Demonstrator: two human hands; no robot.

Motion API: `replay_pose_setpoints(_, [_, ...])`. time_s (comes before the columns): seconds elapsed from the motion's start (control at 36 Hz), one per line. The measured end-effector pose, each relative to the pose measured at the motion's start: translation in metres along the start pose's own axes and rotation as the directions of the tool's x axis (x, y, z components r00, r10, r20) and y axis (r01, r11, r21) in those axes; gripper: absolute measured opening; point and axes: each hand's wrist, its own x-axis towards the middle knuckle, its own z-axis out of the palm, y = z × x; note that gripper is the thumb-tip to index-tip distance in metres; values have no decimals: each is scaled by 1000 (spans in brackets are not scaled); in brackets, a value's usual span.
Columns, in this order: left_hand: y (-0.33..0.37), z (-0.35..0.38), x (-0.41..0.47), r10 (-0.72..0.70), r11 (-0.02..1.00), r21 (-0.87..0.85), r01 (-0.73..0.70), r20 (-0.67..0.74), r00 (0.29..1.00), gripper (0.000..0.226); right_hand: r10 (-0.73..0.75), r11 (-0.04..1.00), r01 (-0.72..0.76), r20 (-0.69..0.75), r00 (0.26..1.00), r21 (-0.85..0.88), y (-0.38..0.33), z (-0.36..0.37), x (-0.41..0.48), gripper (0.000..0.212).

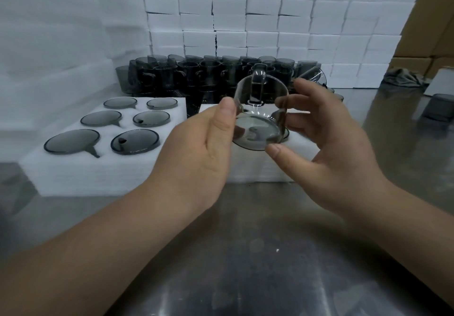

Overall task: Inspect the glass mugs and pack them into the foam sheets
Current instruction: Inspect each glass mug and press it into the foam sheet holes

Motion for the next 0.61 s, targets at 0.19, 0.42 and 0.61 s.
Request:
replay_pose_setpoints(0.19, [-1, 0, 2, 27, 1000, 17, -26, -31, 999, 55, 17, 997, -24, -100, 995, -67, -2, -3, 2, 62])
replay_pose_setpoints(0.42, [-1, 0, 5, 16, 993, 116, -11, -47, 999, 18, 6, 992, -22, -127, 992, -121, 0, -3, 2, 63])
replay_pose_setpoints(0.61, [-2, 2, 4, 1, 992, 127, 5, -44, 999, 16, 30, 988, -47, -120, 992, -148, 0, -4, 3, 62])
